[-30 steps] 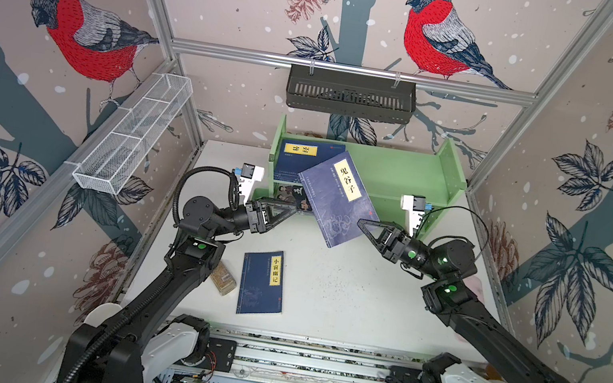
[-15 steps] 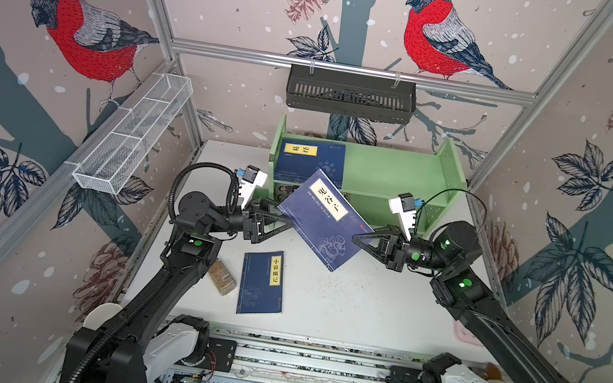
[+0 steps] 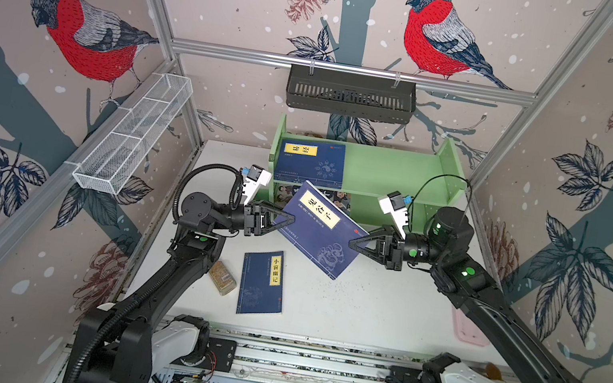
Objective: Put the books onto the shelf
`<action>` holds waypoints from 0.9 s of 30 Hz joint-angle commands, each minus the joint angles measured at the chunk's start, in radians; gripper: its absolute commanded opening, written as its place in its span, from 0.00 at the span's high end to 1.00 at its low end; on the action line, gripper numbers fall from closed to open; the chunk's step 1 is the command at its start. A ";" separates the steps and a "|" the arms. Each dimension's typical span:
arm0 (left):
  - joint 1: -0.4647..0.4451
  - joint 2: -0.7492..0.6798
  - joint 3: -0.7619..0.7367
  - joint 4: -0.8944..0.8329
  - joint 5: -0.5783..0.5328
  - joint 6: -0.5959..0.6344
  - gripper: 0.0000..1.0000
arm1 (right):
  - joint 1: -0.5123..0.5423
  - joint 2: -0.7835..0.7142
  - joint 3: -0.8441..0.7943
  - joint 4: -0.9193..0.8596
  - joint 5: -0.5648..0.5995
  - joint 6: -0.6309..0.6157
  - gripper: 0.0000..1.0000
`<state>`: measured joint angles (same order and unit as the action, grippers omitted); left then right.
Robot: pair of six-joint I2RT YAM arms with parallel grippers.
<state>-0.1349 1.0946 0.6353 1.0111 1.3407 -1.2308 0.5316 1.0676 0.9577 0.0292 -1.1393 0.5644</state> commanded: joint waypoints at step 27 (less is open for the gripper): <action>-0.028 -0.034 0.033 -0.190 -0.128 0.174 1.00 | -0.042 -0.076 -0.216 0.349 0.191 0.254 0.23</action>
<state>-0.1734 1.0523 0.6487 0.8864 1.2827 -1.1168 0.4870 1.0309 0.7860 0.1627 -1.0317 0.6830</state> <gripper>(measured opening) 0.116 0.753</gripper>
